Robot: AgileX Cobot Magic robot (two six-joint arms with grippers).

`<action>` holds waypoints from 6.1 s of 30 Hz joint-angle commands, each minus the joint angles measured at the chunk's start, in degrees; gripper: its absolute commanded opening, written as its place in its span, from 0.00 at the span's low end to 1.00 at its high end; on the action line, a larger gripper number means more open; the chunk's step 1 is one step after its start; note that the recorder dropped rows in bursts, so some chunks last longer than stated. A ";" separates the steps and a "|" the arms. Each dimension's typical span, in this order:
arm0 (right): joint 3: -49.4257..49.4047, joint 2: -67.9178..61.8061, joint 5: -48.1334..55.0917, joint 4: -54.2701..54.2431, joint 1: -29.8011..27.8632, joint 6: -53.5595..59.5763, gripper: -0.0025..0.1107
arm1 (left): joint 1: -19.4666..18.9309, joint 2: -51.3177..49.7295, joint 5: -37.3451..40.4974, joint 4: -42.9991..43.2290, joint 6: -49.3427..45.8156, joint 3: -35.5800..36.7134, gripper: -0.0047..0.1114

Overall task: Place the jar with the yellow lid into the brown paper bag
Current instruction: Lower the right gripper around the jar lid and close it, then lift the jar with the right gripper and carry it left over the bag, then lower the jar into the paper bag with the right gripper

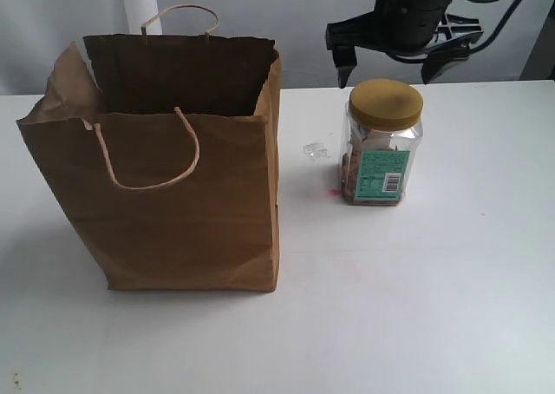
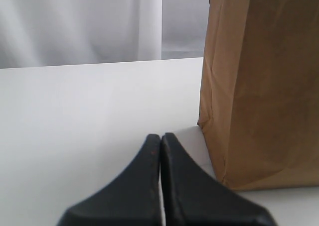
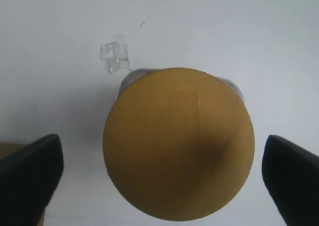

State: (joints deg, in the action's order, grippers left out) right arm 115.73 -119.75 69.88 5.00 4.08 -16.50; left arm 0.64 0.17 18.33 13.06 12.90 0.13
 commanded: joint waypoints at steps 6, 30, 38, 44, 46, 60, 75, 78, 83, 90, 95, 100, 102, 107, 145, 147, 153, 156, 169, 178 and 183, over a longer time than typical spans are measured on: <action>0.05 -2.33 0.09 2.08 -0.16 -0.64 0.95 | 0.28 -0.17 -0.54 -0.22 0.22 -0.13 0.05; 0.05 -6.23 0.09 2.50 -0.16 -1.61 0.94 | 0.28 -0.17 -0.54 -0.22 0.22 -0.13 0.05; 0.05 -6.68 0.09 3.44 -0.16 -1.87 0.68 | 0.28 -0.17 -0.54 -0.22 0.22 -0.13 0.05; 0.05 -6.68 0.09 6.54 -0.16 -3.65 0.13 | 0.28 -0.17 -0.54 -0.22 0.22 -0.13 0.05; 0.05 -6.68 0.09 6.54 -0.16 -3.30 0.02 | 0.28 -0.17 -0.54 -0.22 0.22 -0.13 0.05; 0.05 3.07 0.09 8.53 -0.08 1.49 0.02 | 0.28 -0.17 -0.54 -0.22 0.22 -0.13 0.05; 0.05 21.13 -2.15 0.36 -0.08 6.60 0.02 | 0.28 -0.17 -0.54 -0.22 0.22 -0.13 0.05; 0.05 24.13 -5.15 -5.00 -0.04 10.51 0.02 | 0.28 -0.17 -0.54 -0.22 0.22 -0.13 0.05; 0.05 27.79 -11.08 -10.88 2.75 16.50 0.02 | 0.28 -0.17 -0.54 -0.22 0.22 -0.13 0.05; 0.05 27.79 -20.98 -18.63 12.08 26.39 0.02 | 0.28 -0.17 -0.54 -0.22 0.22 -0.13 0.05; 0.05 25.97 -29.88 -19.13 18.15 31.46 0.02 | 0.28 -0.17 -0.54 -0.22 0.22 -0.13 0.05; 0.05 23.28 -31.92 -20.32 21.70 41.84 0.02 | 0.28 -0.17 -0.54 -0.22 0.22 -0.13 0.05; 0.05 21.98 -31.80 -21.13 22.23 44.58 0.02 | 0.28 -0.17 -0.54 -0.22 0.22 -0.13 0.05; 0.05 19.39 -31.58 -21.15 22.46 46.69 0.02 | 0.28 -0.17 -0.54 -0.22 0.22 -0.13 0.05; 0.05 -0.04 -22.66 -27.65 22.22 48.59 0.02 | 0.28 -0.17 -0.54 -0.22 0.22 -0.13 0.05; 0.05 -1.20 -22.40 -27.64 21.79 48.06 0.02 | 0.28 -0.17 -0.54 -0.22 0.22 -0.13 0.05; 0.05 -2.99 -19.25 -27.06 19.75 47.79 0.02 | 0.28 -0.17 -0.54 -0.22 0.22 -0.13 0.05; 0.05 -4.19 -18.63 -26.90 19.75 47.79 0.02 | 0.28 -0.17 -0.54 -0.22 0.22 -0.13 0.05; 0.05 -9.64 -15.62 -25.15 19.75 47.69 0.02 | 0.28 -0.17 -0.54 -0.22 0.22 -0.13 0.05; 0.05 -9.76 -14.80 -25.15 19.75 46.40 0.02 | 0.28 -0.17 -0.54 -0.22 0.22 -0.13 0.05; 0.05 -9.76 -14.93 -25.15 19.75 44.12 0.02 | 0.28 -0.17 -0.54 -0.22 0.22 -0.13 0.05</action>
State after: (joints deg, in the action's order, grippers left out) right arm 115.74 -128.90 53.78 -20.48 24.01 29.30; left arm 0.64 0.17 18.33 13.06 12.90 0.13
